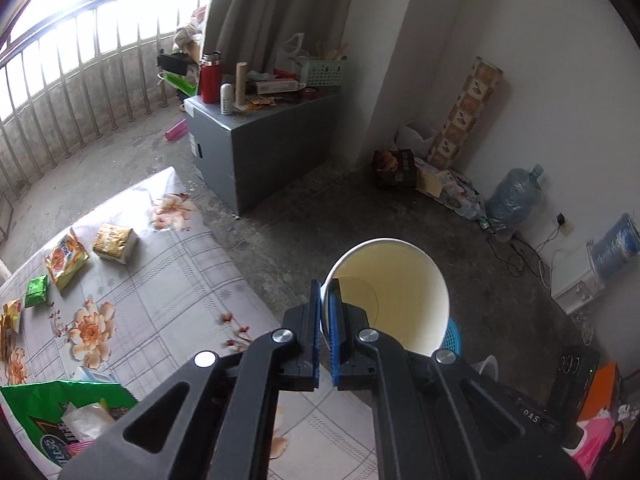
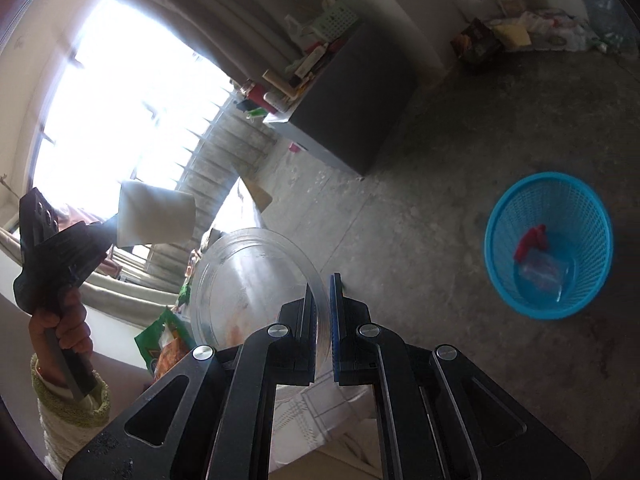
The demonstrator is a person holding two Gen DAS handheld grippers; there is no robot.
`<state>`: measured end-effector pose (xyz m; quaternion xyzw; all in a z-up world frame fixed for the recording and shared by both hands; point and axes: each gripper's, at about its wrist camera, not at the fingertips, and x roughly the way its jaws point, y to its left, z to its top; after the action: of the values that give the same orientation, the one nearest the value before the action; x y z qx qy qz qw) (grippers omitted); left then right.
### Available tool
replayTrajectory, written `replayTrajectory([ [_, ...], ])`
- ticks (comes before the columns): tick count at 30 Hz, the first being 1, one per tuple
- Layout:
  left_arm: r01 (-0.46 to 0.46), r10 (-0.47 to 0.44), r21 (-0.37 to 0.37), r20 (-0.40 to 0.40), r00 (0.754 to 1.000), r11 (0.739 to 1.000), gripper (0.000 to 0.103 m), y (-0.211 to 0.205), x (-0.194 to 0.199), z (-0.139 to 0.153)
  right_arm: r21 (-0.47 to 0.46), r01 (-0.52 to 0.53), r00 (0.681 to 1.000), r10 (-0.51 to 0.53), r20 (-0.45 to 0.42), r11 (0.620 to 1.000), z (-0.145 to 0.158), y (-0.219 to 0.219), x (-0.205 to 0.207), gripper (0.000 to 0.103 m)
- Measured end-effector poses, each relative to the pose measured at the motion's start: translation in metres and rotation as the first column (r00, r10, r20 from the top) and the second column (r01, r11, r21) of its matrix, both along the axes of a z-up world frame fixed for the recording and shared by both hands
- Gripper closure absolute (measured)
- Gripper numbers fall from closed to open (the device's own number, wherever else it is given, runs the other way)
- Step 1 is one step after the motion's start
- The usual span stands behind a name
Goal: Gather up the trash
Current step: 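Carry cup and bowl over the blue wastebasket and open both grippers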
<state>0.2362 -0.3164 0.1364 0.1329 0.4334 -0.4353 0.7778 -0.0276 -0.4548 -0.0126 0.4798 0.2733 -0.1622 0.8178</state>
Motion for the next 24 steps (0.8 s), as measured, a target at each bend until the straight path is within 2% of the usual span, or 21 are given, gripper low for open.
replayTrajectory([
  [3, 0.073, -0.072, 0.032, -0.027, 0.997, 0.997, 0.1, -0.042, -0.032, -0.02, 0.025, 0.092, 0.996, -0.091, -0.025, 0.995, -0.018, -0.023, -0.034, 0.099],
  [6, 0.138, -0.133, 0.068, -0.079, 0.988, 0.988, 0.1, -0.086, -0.063, -0.048, 0.017, 0.192, 0.978, -0.19, -0.09, 0.981, -0.041, -0.044, -0.064, 0.099],
  [10, 0.22, -0.2, 0.119, -0.162, 0.966, 0.968, 0.1, -0.142, -0.104, -0.097, 0.056, 0.294, 0.944, -0.281, -0.174, 0.954, -0.081, -0.068, -0.09, 0.099],
  [14, 0.285, -0.235, 0.185, -0.252, 0.939, 0.941, 0.099, -0.189, -0.135, -0.151, 0.107, 0.361, 0.91, -0.325, -0.256, 0.927, -0.124, -0.092, -0.104, 0.098],
  [17, 0.307, -0.233, 0.217, -0.308, 0.922, 0.927, 0.099, -0.219, -0.148, -0.187, 0.119, 0.401, 0.886, -0.351, -0.303, 0.908, -0.15, -0.106, -0.109, 0.092],
  [18, 0.315, -0.233, 0.225, -0.328, 0.915, 0.922, 0.099, -0.228, -0.151, -0.199, 0.121, 0.415, 0.879, -0.363, -0.31, 0.902, -0.159, -0.112, -0.11, 0.087],
  [19, 0.313, -0.222, 0.243, -0.338, 0.914, 0.918, 0.095, -0.235, -0.154, -0.211, 0.13, 0.422, 0.877, -0.367, -0.312, 0.897, -0.169, -0.12, -0.11, 0.081],
  [20, 0.303, -0.207, 0.254, -0.344, 0.916, 0.918, 0.082, -0.241, -0.154, -0.22, 0.143, 0.426, 0.876, -0.368, -0.311, 0.893, -0.177, -0.124, -0.108, 0.061],
  [21, 0.291, -0.191, 0.259, -0.349, 0.917, 0.921, 0.074, -0.246, -0.154, -0.228, 0.159, 0.434, 0.874, -0.371, -0.313, 0.887, -0.187, -0.129, -0.109, 0.047],
  [22, 0.27, -0.171, 0.26, -0.348, 0.922, 0.927, 0.06, -0.246, -0.153, -0.234, 0.166, 0.44, 0.87, -0.372, -0.324, 0.883, -0.195, -0.132, -0.11, 0.046],
  [24, 0.218, -0.13, 0.25, -0.326, 0.936, 0.943, 0.055, -0.242, -0.151, -0.239, 0.178, 0.45, 0.854, -0.363, -0.373, 0.875, -0.209, -0.137, -0.11, 0.047],
])
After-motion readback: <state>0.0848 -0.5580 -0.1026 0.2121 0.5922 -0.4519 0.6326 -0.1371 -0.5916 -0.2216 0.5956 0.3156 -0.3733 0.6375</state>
